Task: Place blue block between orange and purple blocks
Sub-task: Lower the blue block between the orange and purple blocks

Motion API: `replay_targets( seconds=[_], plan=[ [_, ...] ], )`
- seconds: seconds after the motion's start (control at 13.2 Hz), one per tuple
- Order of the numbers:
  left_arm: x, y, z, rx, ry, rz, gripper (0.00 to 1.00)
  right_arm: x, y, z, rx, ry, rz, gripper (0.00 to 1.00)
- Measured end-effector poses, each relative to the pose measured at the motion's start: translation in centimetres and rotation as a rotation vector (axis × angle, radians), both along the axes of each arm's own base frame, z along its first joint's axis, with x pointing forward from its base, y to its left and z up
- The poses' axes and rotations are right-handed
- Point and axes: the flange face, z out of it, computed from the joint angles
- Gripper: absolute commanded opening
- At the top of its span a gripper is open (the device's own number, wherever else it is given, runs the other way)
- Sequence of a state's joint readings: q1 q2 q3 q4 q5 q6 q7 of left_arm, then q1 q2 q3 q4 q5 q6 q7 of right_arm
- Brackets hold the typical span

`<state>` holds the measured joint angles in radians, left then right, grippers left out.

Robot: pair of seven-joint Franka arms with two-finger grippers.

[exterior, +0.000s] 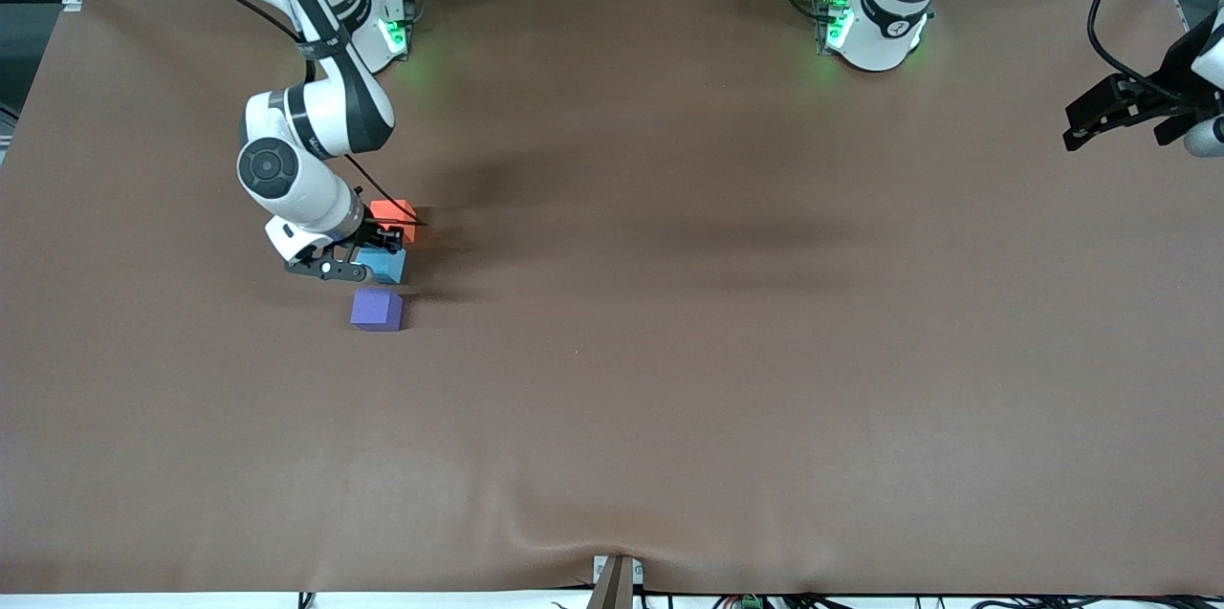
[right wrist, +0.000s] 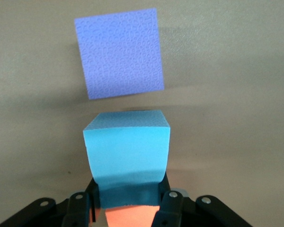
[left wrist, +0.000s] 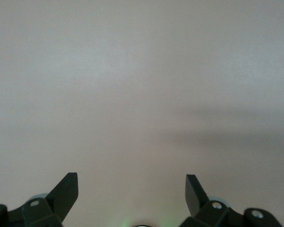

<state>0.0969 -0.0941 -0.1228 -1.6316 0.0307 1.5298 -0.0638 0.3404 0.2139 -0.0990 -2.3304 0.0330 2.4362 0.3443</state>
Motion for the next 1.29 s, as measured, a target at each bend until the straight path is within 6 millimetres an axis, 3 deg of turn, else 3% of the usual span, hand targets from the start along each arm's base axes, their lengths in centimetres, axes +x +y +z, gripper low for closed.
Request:
replay_targets(
  seconds=[0.99,1.06,1.14,1.29],
  plan=[
    [0.1,-0.7,-0.3,0.001,0.005,-0.013,1.00,-0.3,0.1,-2.3,-0.003,-0.005,0.009,0.00],
    [0.1,-0.7,-0.3,0.001,0.005,-0.013,1.00,-0.3,0.1,-2.6,-0.005,-0.003,0.009,0.05],
    [0.1,-0.7,-0.3,0.001,0.005,-0.013,1.00,-0.3,0.1,-2.8,-0.005,-0.001,0.010,0.23],
    [0.1,-0.7,-0.3,0.001,0.007,-0.013,1.00,-0.3,0.1,-2.8,-0.005,-0.001,0.010,1.00]
  ],
)
